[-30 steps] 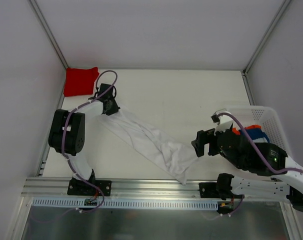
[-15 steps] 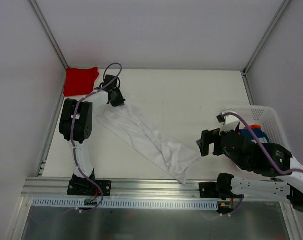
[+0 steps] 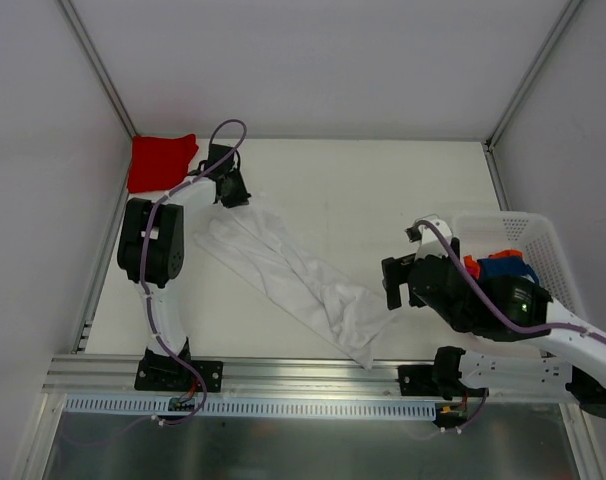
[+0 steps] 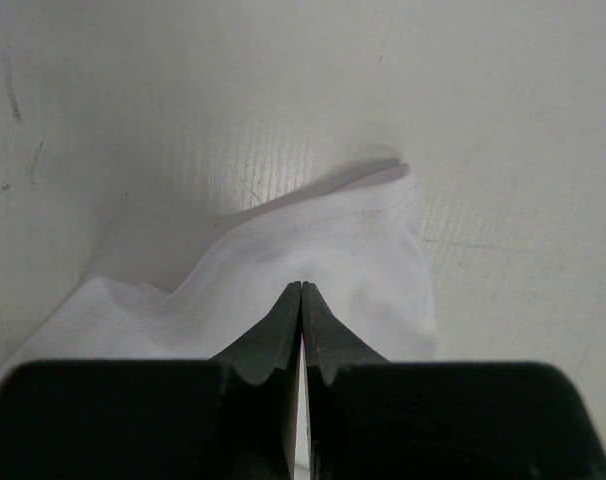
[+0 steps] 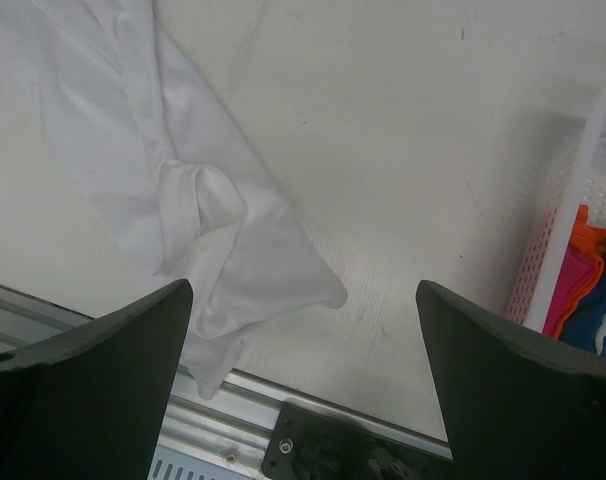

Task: Fold and stack the t-shirts
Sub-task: Fold the tshirt

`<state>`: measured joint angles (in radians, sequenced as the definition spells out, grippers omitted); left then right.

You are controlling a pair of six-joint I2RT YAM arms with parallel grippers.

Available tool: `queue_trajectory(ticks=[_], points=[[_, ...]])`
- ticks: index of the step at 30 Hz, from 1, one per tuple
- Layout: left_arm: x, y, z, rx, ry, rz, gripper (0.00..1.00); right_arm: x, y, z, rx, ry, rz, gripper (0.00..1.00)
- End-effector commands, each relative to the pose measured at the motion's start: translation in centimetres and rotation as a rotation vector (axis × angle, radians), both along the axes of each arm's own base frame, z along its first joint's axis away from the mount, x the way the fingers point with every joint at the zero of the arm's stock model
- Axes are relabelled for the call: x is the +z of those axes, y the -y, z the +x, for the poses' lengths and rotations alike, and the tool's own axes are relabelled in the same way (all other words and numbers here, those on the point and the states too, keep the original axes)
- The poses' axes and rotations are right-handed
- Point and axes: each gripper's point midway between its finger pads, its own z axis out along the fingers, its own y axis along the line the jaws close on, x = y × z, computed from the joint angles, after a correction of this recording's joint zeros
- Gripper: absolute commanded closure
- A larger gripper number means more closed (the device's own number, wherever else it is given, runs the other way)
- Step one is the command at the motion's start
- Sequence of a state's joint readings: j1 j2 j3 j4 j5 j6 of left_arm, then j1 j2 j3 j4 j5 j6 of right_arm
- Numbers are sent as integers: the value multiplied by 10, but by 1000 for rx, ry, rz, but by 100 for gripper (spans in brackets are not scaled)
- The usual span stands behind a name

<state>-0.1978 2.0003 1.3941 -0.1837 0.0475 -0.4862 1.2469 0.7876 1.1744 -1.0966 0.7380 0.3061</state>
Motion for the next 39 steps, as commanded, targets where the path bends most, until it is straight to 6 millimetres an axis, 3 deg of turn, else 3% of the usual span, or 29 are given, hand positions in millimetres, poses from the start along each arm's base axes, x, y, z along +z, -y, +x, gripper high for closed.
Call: queue_trajectory(ticks=[1, 6, 7, 9, 11, 12, 14, 15, 16, 23, 31, 35, 39], points=[[32, 5, 12, -51, 82, 26, 100, -3, -16, -1, 21, -32, 12, 0], [59, 18, 38, -74, 163, -23, 100, -18, -30, -5, 56, -66, 38, 1], [56, 20, 41, -82, 159, -30, 100, -19, -29, -5, 58, -70, 37, 1], [65, 25, 55, -106, 192, -36, 74, -21, -30, -8, 65, -82, 44, 1], [62, 29, 62, -119, 194, -41, 59, -22, -29, -9, 64, -83, 47, 1], [59, 30, 64, -122, 187, -44, 41, -23, -27, -9, 63, -82, 52, 0], [57, 36, 71, -141, 187, -59, 27, -23, -25, -9, 61, -80, 56, 0], [54, 38, 72, -151, 181, -67, 12, -23, -24, -10, 62, -79, 60, 0], [50, 41, 75, -158, 170, -78, 8, -23, -24, -10, 61, -79, 60, 0], [37, 55, 76, -185, 139, -118, 9, -26, -18, -7, 35, -65, 54, 0], [46, 64, 68, -199, 113, -127, 12, -33, -20, -1, 14, -71, 0, 1], [62, 58, 58, -194, 120, -76, 14, -39, -21, 1, 4, -82, -21, 0], [73, 32, 49, -132, 116, 36, 15, -42, -21, 0, -2, -92, -27, 0]])
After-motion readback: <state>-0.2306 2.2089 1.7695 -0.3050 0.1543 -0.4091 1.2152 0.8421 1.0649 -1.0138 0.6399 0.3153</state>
